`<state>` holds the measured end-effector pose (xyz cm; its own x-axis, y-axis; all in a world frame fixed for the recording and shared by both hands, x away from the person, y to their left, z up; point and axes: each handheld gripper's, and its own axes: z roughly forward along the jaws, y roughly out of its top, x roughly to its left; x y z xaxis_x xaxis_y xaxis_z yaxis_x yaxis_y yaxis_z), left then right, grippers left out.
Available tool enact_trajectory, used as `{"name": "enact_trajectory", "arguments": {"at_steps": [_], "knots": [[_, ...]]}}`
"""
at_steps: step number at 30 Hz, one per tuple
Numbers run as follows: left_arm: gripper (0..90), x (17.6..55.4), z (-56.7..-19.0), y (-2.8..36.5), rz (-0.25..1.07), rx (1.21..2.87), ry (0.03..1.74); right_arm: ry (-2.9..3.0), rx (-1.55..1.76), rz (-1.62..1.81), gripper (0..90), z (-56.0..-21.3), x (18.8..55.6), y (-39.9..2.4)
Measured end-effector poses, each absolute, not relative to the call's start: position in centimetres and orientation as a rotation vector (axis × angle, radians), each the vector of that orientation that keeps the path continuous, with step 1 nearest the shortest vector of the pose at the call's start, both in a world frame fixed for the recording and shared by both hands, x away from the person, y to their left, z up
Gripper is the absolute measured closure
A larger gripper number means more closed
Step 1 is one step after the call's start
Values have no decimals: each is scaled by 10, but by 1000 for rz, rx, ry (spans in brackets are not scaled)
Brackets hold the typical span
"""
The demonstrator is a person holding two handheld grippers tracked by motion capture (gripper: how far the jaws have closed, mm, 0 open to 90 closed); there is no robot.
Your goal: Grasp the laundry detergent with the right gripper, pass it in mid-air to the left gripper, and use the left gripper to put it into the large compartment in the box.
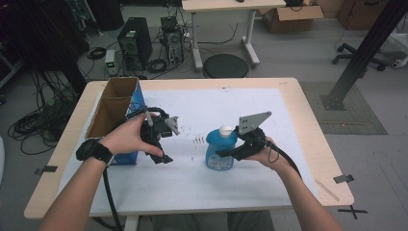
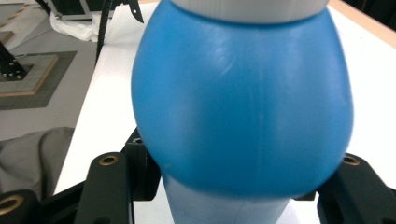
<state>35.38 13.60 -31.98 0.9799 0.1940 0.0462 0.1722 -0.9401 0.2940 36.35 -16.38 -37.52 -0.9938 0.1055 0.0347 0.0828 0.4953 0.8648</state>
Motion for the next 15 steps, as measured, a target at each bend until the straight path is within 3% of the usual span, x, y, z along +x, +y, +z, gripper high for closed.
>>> {"name": "enact_trajectory", "arguments": {"at_steps": [15], "knots": [[49, 349, -276, 136, 130, 2789, 250, 2755, 110, 1540, 424, -329, 369, -148]]}}
